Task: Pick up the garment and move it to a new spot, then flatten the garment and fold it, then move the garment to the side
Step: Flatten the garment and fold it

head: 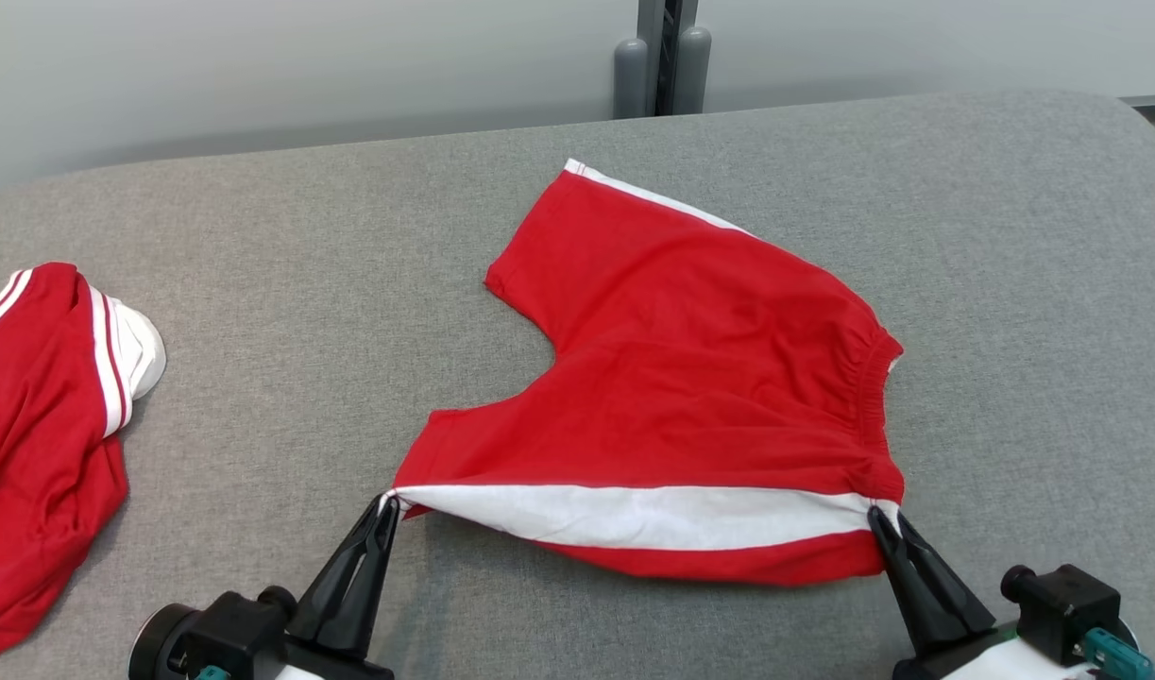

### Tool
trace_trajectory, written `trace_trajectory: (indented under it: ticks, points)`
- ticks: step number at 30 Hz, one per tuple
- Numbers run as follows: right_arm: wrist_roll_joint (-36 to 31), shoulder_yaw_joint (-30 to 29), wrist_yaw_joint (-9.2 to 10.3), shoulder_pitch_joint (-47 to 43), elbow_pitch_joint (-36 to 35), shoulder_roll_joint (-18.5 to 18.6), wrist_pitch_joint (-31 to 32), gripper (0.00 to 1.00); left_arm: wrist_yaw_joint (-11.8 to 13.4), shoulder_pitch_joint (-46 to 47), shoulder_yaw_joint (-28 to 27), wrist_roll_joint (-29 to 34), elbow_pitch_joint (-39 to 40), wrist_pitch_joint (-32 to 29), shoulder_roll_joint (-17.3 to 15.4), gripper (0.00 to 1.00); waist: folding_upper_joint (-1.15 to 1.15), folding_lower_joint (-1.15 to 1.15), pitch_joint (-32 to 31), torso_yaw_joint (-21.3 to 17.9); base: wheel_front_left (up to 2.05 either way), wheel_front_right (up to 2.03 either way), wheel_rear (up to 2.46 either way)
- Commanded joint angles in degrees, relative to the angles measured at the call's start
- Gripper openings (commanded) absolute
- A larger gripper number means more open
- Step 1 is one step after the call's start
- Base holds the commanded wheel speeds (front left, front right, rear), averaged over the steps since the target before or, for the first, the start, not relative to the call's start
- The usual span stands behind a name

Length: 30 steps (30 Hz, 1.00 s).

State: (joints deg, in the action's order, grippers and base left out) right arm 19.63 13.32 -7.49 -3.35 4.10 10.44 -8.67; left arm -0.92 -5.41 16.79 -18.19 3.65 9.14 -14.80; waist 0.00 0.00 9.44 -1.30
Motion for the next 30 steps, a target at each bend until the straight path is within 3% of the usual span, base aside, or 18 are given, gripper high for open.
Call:
trace_trajectory:
  ticks: [1, 7, 14, 18, 23, 30]
  points:
    - [-0.8, -0.8, -0.01, -1.4, -1.8, -0.4, 1.1, 0.0, 0.6, -0.7, -0.1, 0.1, 1.6, -0.5, -0.3, 0.0, 0.0, 0.0, -0.1, -0.1, 0.0, 0.0, 0.0]
    - [-2.9, -3.3, -0.01, -4.0, -7.1, -2.1, 4.5, 0.0, 1.4, -0.8, -0.2, -0.4, 5.3, -2.3, -0.7, 0.0, 0.0, 0.0, 0.4, -0.4, 0.0, 0.0, 0.0]
    - [-2.6, -5.9, -0.01, -1.1, -9.8, -4.1, 6.7, 0.0, -0.3, 5.5, -1.0, -0.8, 6.0, -3.2, -1.9, 0.0, 0.0, 0.0, 2.6, -1.6, 0.0, 0.0, 0.0]
    - [-1.8, -8.2, -0.01, 3.1, -9.6, -5.7, 7.7, 0.0, -2.4, 13.8, -1.5, -0.7, 5.0, -4.8, -3.5, 0.0, 0.0, 0.0, 5.1, -2.8, 0.0, 0.0, 0.0]
    - [-1.2, -9.2, 0.0, 10.8, -6.5, -6.7, 7.4, 0.0, -4.8, 26.3, -1.0, -2.3, -0.8, -6.9, -4.5, 0.0, 0.0, 0.0, 9.3, -5.7, 0.0, 0.0, 0.0]
    - [0.5, -9.5, 0.0, 20.9, 1.7, -7.4, 5.8, 0.0, -6.5, 44.3, 5.3, -3.6, -15.7, -9.4, -4.5, 0.0, 0.0, 0.0, 14.2, -9.2, 0.0, 0.0, 0.0]
